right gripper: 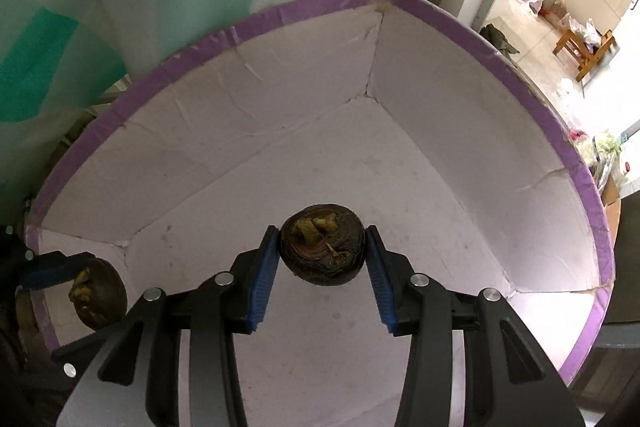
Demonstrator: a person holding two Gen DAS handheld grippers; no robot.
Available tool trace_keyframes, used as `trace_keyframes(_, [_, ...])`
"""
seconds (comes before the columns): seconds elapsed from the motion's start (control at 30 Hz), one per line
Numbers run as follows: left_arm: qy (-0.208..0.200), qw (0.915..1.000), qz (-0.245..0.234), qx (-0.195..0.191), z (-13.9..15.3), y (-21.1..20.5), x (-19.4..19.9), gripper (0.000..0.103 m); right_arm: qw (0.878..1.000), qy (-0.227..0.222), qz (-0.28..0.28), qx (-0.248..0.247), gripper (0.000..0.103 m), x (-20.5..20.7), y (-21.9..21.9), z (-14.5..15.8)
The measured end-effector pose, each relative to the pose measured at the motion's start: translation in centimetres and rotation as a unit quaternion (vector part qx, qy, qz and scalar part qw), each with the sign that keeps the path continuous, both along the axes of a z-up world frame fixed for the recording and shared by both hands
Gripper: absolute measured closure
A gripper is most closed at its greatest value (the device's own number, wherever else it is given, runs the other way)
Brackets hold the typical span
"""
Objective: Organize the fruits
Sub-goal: 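Open the right tool over the bin while the left tool releases its fruit, then move both open tools back over the fruit row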
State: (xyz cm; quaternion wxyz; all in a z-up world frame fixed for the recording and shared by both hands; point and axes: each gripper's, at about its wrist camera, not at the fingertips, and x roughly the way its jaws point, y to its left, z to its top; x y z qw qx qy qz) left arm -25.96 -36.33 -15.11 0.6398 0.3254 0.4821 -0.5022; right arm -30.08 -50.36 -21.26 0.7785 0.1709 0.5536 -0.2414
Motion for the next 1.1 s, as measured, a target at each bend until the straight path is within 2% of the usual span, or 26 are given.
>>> trace_keyframes(0.07, [0.006, 0.9999, 0.010, -0.001, -0.1, 0.1, 0.7, 0.051, 1.000, 0.005, -0.003, -0.002, 0.056, 0.0, -0.1, 0.0])
trace_keyframes(0.13, [0.007, 0.9998, 0.015, -0.011, 0.2, 0.5, 1.2, 0.037, 1.000, 0.003, -0.008, -0.001, 0.038, 0.4, 0.1, 0.1])
trace_keyframes(0.2, [-0.003, 0.9995, 0.010, -0.029, 1.1, 0.7, 0.8, 0.026, 1.000, -0.003, -0.010, -0.004, 0.036, 0.4, 0.0, 0.5])
trace_keyframes(0.33, [-0.045, 0.9952, -0.029, -0.081, 3.7, 1.0, -1.2, 0.024, 1.000, -0.006, -0.019, -0.009, 0.035, 0.4, -0.3, 0.8])
trace_keyframes(0.37, [-0.063, 0.9912, -0.043, -0.108, 4.9, 1.4, -1.8, 0.024, 0.999, -0.017, -0.026, -0.012, 0.035, 0.2, -0.3, 1.2])
trace_keyframes(0.43, [-0.098, 0.9805, -0.058, -0.160, 7.2, 2.8, -3.0, 0.016, 0.999, -0.036, -0.035, -0.016, 0.034, -0.1, -0.6, 2.2])
trace_keyframes(0.47, [-0.119, 0.9722, -0.062, -0.192, 8.7, 3.6, -3.3, 0.012, 0.997, -0.052, -0.042, -0.023, 0.034, -0.3, -0.8, 3.2])
trace_keyframes(0.53, [-0.150, 0.9567, -0.054, -0.243, 11.6, 5.5, -3.1, 0.007, 0.995, -0.082, -0.051, -0.038, 0.033, -0.7, -0.8, 5.0])
trace_keyframes(0.57, [-0.156, 0.9533, -0.047, -0.255, 12.4, 6.0, -2.8, 0.007, 0.992, -0.107, -0.052, -0.048, 0.032, -0.9, -0.9, 6.5])
trace_keyframes(0.67, [-0.171, 0.9406, 0.010, -0.293, 15.3, 9.4, -0.2, 0.005, 0.979, -0.187, -0.042, -0.069, 0.029, -1.1, 0.0, 10.6])
trace_keyframes(0.73, [-0.173, 0.9290, 0.080, -0.317, 17.1, 12.9, 3.5, 0.002, 0.968, -0.236, -0.029, -0.079, 0.022, -0.9, 0.8, 12.9])
trace_keyframes(0.8, [-0.174, 0.9200, 0.140, -0.322, 18.6, 16.1, 7.0, 0.002, 0.956, -0.282, -0.011, -0.080, 0.018, -0.1, 2.4, 15.1])
trace_keyframes(0.83, [-0.177, 0.9129, 0.178, -0.322, 19.2, 17.9, 9.0, 0.002, 0.952, -0.295, 0.002, -0.076, 0.017, 0.5, 3.5, 15.9])
trace_keyframes(0.87, [-0.185, 0.9020, 0.226, -0.318, 19.6, 20.4, 11.3, 0.002, 0.949, -0.305, 0.024, -0.072, 0.017, 1.6, 4.6, 16.8])
trace_keyframes(0.93, [-0.199, 0.8838, 0.296, -0.303, 20.1, 24.3, 15.5, 0.002, 0.948, -0.307, 0.058, -0.068, 0.015, 3.6, 6.9, 17.6])
trace_keyframes(1.03, [-0.218, 0.8464, 0.402, -0.272, 20.8, 31.0, 21.1, 0.002, 0.947, -0.287, 0.134, -0.054, 0.015, 8.3, 11.3, 18.4])
trace_keyframes(1.1, [-0.224, 0.8166, 0.471, -0.247, 20.7, 35.2, 24.7, 0.002, 0.943, -0.283, 0.169, -0.043, 0.015, 11.1, 14.9, 18.6])
